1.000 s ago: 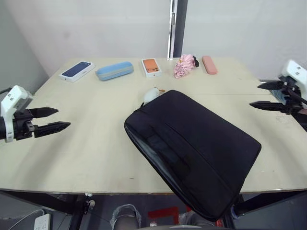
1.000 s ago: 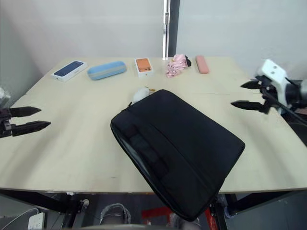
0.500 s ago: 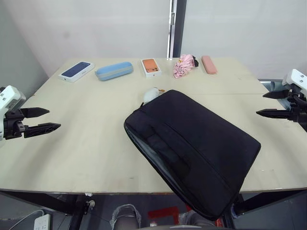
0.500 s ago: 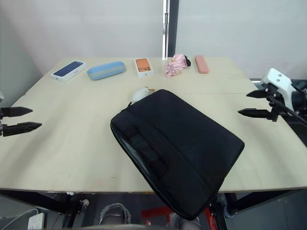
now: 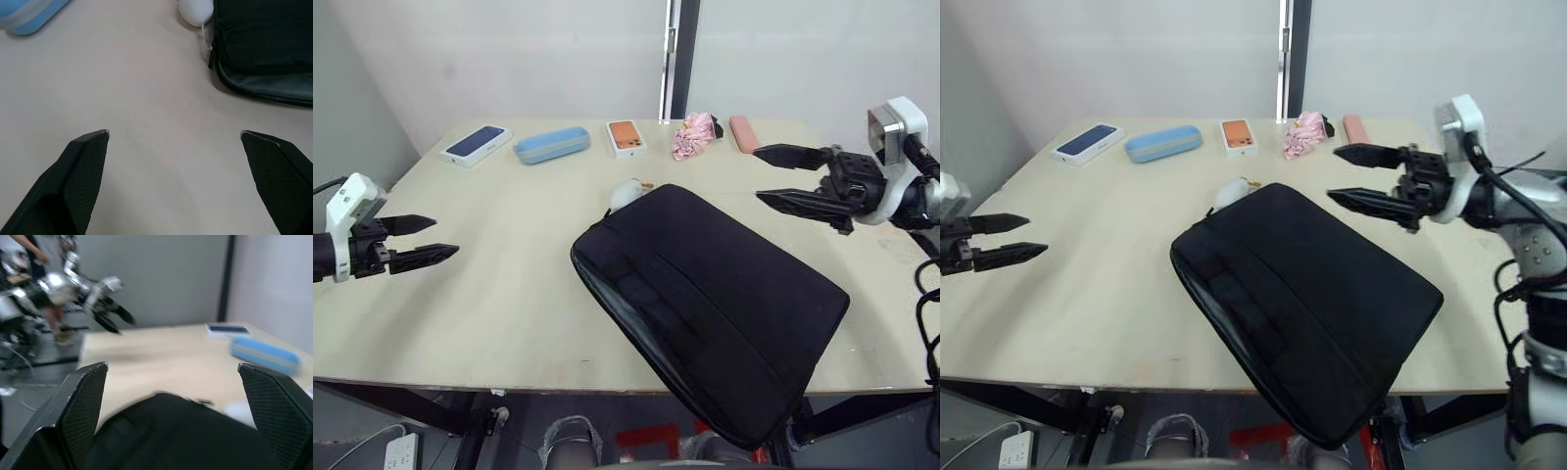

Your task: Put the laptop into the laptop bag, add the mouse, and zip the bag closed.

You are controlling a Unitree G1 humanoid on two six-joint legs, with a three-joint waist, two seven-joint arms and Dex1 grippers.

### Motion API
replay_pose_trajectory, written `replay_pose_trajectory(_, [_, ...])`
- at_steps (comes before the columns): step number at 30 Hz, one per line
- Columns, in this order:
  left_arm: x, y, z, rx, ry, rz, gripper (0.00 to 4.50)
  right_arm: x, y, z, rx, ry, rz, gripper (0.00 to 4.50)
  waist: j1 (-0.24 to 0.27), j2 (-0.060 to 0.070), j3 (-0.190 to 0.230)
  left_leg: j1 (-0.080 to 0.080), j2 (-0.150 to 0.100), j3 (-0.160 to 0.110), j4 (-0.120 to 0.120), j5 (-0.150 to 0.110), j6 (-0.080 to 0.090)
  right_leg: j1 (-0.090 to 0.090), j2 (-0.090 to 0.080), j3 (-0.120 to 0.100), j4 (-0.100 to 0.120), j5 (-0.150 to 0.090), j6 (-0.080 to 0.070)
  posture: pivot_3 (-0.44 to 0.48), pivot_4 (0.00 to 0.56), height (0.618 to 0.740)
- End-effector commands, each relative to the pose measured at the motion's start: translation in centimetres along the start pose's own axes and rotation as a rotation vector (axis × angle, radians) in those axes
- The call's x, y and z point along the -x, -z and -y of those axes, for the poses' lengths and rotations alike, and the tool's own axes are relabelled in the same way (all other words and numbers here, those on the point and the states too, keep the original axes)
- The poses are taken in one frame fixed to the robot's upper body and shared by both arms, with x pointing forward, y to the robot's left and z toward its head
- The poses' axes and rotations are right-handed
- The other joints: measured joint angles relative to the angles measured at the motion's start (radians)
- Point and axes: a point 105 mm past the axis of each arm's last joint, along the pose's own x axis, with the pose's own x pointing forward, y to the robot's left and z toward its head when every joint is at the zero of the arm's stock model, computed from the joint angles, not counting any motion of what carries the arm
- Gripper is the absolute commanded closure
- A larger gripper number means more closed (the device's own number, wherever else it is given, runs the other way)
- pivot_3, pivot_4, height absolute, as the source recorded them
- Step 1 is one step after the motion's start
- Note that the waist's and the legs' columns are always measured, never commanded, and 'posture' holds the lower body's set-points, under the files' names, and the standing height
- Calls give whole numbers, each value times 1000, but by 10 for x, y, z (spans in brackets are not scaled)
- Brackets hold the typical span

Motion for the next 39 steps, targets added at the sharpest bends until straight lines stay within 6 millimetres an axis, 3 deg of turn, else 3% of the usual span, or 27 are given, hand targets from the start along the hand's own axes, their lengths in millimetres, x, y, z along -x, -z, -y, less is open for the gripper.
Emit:
replay_pose_trajectory(1, [-5,-7,-3,-29,-15,19,0,-5,-8,-17,59,-30,13,33,1,0,0,0,0,0,0,0,0,0,0,0,0,0,0,0,150,740])
replay_pose_trajectory(4, [-28,-8,1,2,25,55,0,-9,3,-26,58,-52,-27,33,2,-1,-1,0,0,0,0,0,0,0,0,0,-1,0,0,0,150,740])
replay_pose_trajectory(8, [-83,-24,10,32,87,113,0,-14,15,-37,56,-72,-54,33,16,-1,-1,1,-1,0,1,0,-1,2,-2,-1,1,0,0,0,150,740])
replay_pose_trajectory(11, [-104,-32,14,47,121,131,0,-16,20,-41,63,-75,-77,33,12,-1,-1,1,-1,-1,4,0,-1,4,-2,-2,1,0,0,0,150,740])
replay_pose_trajectory(13, [-132,-33,23,67,172,139,0,-14,25,-44,66,-64,-98,33,7,-1,-1,0,-1,-1,4,0,0,4,-2,-1,1,0,0,0,150,740])
replay_pose_trajectory(19, [-192,-29,41,94,262,116,0,-12,36,-47,76,-36,-135,33,11,-1,-1,-1,-1,-1,4,0,0,3,-2,-2,0,0,0,0,150,740])
replay_pose_trajectory(26, [-221,-18,57,114,334,59,0,-12,39,-48,85,5,-149,33,13,-2,-1,-3,-1,-2,3,0,0,3,-2,-3,-1,0,1,0,150,740])
replay_pose_trajectory(32, [-231,-11,57,101,310,30,0,-9,41,-46,92,32,-173,33,21,-2,-1,-3,-2,-2,3,0,1,4,-3,-3,-2,0,1,0,150,740])
replay_pose_trajectory(39, [-232,-10,65,143,375,18,2263,-9,41,-45,104,50,-185,0,30,-1,-1,-1,-2,-3,4,0,1,5,-3,-4,-2,0,1,0,150,740])
